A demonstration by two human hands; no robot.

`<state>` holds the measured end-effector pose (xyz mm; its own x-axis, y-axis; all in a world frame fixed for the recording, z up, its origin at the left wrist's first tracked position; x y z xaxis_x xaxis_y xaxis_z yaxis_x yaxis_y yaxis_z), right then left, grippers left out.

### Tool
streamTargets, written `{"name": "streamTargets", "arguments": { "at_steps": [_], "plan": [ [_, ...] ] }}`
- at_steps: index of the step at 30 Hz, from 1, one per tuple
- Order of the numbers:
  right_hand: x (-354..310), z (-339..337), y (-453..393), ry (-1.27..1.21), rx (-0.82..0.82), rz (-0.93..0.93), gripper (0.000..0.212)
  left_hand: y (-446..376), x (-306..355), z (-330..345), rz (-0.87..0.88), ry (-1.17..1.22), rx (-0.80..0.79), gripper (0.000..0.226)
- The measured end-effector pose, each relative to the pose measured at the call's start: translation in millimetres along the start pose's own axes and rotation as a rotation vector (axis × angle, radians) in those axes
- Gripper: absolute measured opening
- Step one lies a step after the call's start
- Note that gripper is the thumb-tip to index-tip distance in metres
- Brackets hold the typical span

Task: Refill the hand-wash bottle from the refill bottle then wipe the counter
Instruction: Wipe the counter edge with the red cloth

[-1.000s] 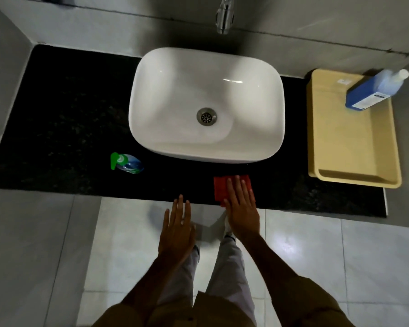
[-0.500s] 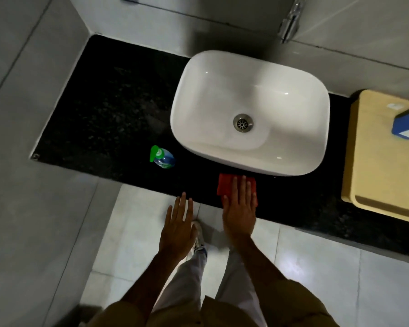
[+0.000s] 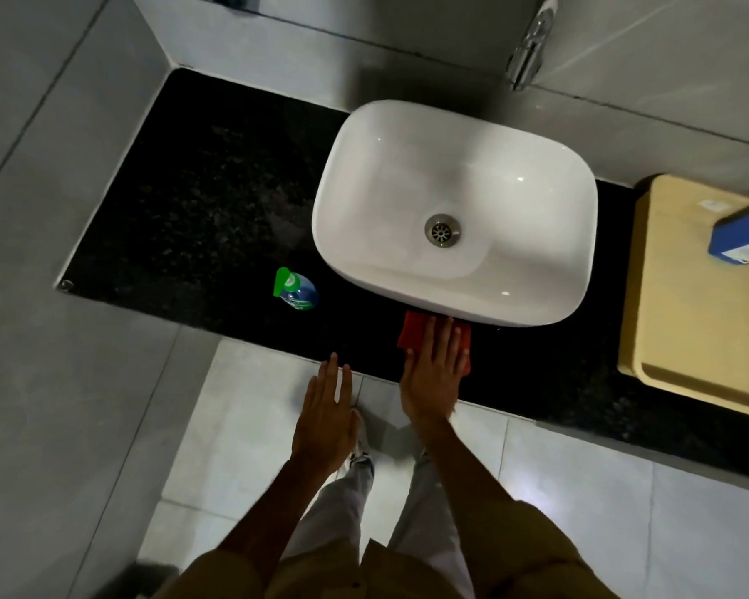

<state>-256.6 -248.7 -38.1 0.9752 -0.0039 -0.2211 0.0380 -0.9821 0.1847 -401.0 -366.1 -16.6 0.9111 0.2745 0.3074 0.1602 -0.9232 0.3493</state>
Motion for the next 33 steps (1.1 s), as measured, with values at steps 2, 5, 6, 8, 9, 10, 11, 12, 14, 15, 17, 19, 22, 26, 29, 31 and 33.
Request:
{"name": "streamTargets", "arguments": {
  "at_steps": [2,5,6,8,9,10,11,12,14,15,17,19,22,26,29,31,33],
  "plan": [
    [-0.6,2.5,4.3,0.026,-0.033,-0.131,0.064,-0.2,7.0,2.0,0.006,-0.004,0.009,0.072],
    [46.0,-4.7,22.0,0.069,-0.064,-0.406,0.065,-3.4,18.7,6.6,0.025,-0.033,-0.029,0.075],
    [66.1,-11.4,23.9,0.068,-0.056,-0.399,0.065,-5.1,23.6,7.9,0.038,-0.033,-0.047,0.076],
    [94.5,-21.7,16.4,0.054,-0.005,-0.222,0.063,-6.8,33.4,10.6,0.073,-0.039,-0.069,0.073],
    [97.5,-25.2,7.6,0.036,0.024,-0.112,0.062,-6.7,37.5,11.2,0.085,-0.031,-0.068,0.071],
    [95.1,-26.2,-3.1,0.021,0.049,-0.010,0.061,-6.3,41.3,11.5,0.091,-0.016,-0.062,0.070],
    [87.9,-26.5,-12.9,0.006,0.049,0.067,0.061,-5.7,44.6,12.0,0.096,-0.003,-0.058,0.068],
    [80.5,-26.0,-20.0,-0.002,0.030,0.099,0.062,-4.8,48.5,13.0,0.102,-0.011,-0.063,0.067],
    [75.4,-23.4,-19.6,0.012,-0.015,-0.004,0.062,-3.0,55.4,16.1,0.120,-0.052,-0.082,0.066],
    [82.6,-22.4,-11.7,0.040,-0.030,-0.113,0.062,-3.0,59.5,17.6,0.131,-0.053,-0.085,0.066],
    [111.7,-27.9,8.8,0.085,-0.044,-0.283,0.062,-3.7,68.1,20.8,0.140,-0.029,-0.088,0.067],
    [143.1,-38.0,15.7,0.062,-0.014,-0.214,0.062,-4.0,74.0,24.8,0.146,-0.013,-0.094,0.068],
    [147.9,-42.3,-11.2,-0.002,0.059,0.067,0.061,-6.1,77.7,30.5,0.143,0.005,-0.051,0.069],
    [115.3,-36.7,-36.7,-0.022,-0.005,0.086,0.064,-3.5,83.8,35.4,0.142,-0.032,-0.023,0.069],
    [134.2,-36.6,-7.8,0.055,-0.047,-0.237,0.063,-4.3,92.5,36.9,0.157,-0.008,-0.038,0.068],
    [165.6,-46.4,4.2,0.063,-0.066,-0.296,0.063,-4.9,100.9,37.9,0.167,0.009,-0.062,0.067],
    [180.6,-52.9,-2.3,0.028,-0.043,-0.169,0.063,-4.1,105.4,38.7,0.173,0.002,-0.077,0.066]
  ]
}}
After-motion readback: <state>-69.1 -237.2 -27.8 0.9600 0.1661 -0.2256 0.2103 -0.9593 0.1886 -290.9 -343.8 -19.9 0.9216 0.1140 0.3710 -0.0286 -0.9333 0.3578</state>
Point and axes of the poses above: each hand's wrist, its own y-axis away from the middle knuckle, its own z-axis out of the palm, x = y × z, the point moved 1 cm from there along -y, towards the middle knuckle, and after that the axes turned 5 degrees about x, right-handed, at the moved point
